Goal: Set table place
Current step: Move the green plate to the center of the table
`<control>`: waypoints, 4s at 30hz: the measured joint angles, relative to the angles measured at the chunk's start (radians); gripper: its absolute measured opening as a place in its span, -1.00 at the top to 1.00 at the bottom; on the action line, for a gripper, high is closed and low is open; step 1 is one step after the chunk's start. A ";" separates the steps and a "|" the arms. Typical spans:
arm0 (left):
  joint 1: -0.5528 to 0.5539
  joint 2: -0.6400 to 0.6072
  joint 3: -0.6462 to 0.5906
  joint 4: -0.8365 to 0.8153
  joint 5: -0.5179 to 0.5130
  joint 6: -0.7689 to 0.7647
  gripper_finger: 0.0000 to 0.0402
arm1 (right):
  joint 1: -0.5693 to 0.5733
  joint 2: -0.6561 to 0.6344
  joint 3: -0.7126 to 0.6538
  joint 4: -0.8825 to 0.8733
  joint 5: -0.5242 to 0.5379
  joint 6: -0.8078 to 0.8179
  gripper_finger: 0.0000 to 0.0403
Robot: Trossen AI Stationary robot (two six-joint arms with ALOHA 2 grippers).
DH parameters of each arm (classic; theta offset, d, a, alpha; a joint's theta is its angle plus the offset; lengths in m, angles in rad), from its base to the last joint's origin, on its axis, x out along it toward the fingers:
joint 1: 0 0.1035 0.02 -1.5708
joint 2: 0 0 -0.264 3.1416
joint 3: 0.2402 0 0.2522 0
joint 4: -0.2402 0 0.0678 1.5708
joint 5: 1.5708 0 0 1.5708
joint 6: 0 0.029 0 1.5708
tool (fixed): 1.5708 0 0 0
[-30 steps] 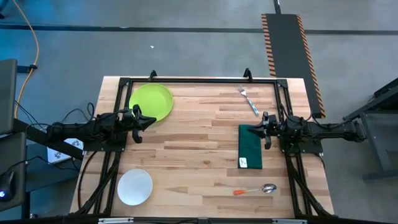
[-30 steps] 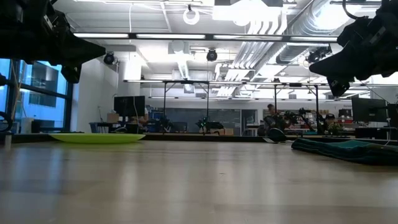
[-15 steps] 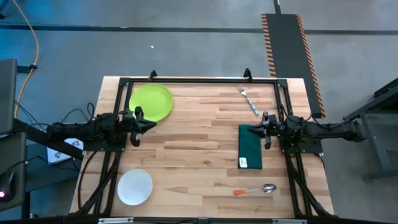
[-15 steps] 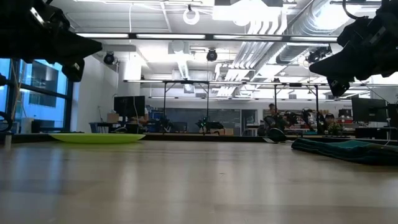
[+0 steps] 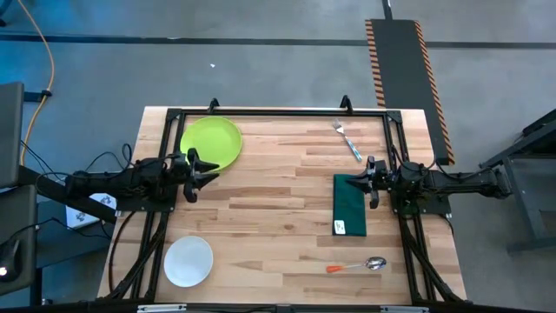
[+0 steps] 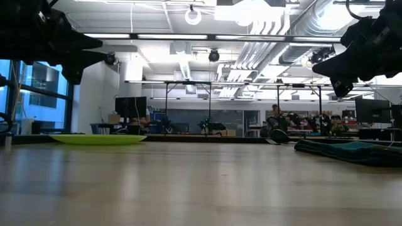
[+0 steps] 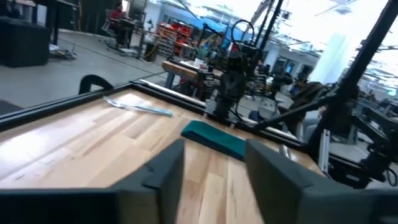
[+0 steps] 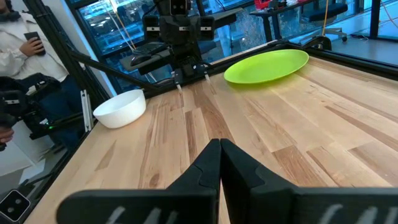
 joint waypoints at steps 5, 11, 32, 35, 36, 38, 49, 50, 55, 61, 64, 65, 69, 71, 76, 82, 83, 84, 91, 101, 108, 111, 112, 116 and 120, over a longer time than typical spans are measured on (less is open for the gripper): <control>0.000 0.000 0.000 0.000 -0.009 0.000 -0.14 | 0.000 0.000 0.000 0.000 0.000 0.000 1.00; 0.000 0.000 0.000 0.001 -0.010 0.000 -0.20 | 0.000 0.000 0.000 0.000 0.000 0.000 1.00; 0.000 0.443 0.562 -0.156 -0.176 0.080 -0.18 | 0.000 0.000 0.000 0.000 0.000 0.000 1.00; 0.000 0.576 0.741 -0.262 -0.216 0.077 -0.18 | 0.000 0.000 0.000 0.000 0.000 0.000 1.00; 0.000 0.616 0.802 -0.301 -0.210 0.077 -0.18 | 0.000 0.000 0.000 0.000 0.000 0.000 1.00; 0.000 0.687 0.916 -0.358 -0.175 0.085 -0.18 | 0.000 0.000 0.000 0.000 0.000 0.000 1.00; 0.000 0.899 1.225 -0.501 -0.149 0.132 -0.18 | 0.000 0.000 0.000 0.000 0.000 0.000 1.00; 0.000 0.900 1.222 -0.498 -0.148 0.131 -0.18 | 0.000 0.000 0.000 0.000 0.000 0.000 1.00; 0.000 0.897 1.216 -0.495 -0.136 0.107 -0.18 | 0.000 0.000 0.000 0.000 0.000 0.000 1.00; 0.000 0.896 1.216 -0.492 -0.132 0.106 -0.18 | 0.000 0.000 0.000 0.000 0.000 0.000 1.00; 0.000 0.896 1.216 -0.492 -0.132 0.106 -0.18 | 0.000 0.000 0.000 0.000 0.000 0.000 1.00; 0.000 0.896 1.216 -0.492 -0.132 0.105 -0.18 | 0.000 0.000 0.000 0.000 0.000 0.000 1.00; 0.000 0.894 1.215 -0.492 -0.132 0.104 -0.18 | 0.000 0.000 0.000 0.000 0.000 0.000 1.00; 0.000 0.893 1.215 -0.492 -0.132 0.104 -0.18 | 0.000 0.000 0.000 0.000 0.000 0.000 1.00; 0.000 0.893 1.216 -0.492 -0.136 0.102 -0.18 | 0.000 0.000 0.000 0.000 0.000 0.000 1.00; 0.000 0.893 1.215 -0.491 -0.137 0.102 -0.18 | 0.000 0.000 0.000 0.000 0.000 0.000 1.00; 0.000 0.893 1.215 -0.489 -0.137 0.102 -0.18 | 0.000 0.000 0.000 0.000 0.000 -0.001 1.00; 0.000 0.893 1.215 -0.485 -0.137 0.102 -0.18 | 0.000 0.000 0.000 0.000 0.000 -0.005 1.00; 0.000 0.893 1.215 -0.471 -0.139 0.102 -0.18 | 0.000 0.000 0.000 0.003 0.000 0.070 1.00; 0.000 0.893 1.215 -0.471 -0.141 0.103 -0.18 | -0.001 0.000 0.000 0.006 0.002 0.160 1.00; 0.000 0.893 1.215 -0.471 -0.143 0.106 -0.18 | -0.001 0.000 0.000 0.027 0.003 0.210 1.00; 0.000 0.893 1.215 -0.471 -0.143 0.106 -0.18 | -0.001 0.000 0.000 0.105 0.003 0.210 1.00; 0.000 0.893 1.215 -0.471 -0.143 0.106 -0.18 | -0.001 0.000 0.000 0.150 0.004 0.209 1.00; 0.000 0.894 1.215 -0.471 -0.143 0.106 -0.18 | -0.001 0.000 0.000 0.305 0.065 0.180 1.00; 0.000 0.894 1.215 -0.471 -0.143 0.106 -0.18 | -0.001 0.001 0.047 0.306 0.122 0.153 1.00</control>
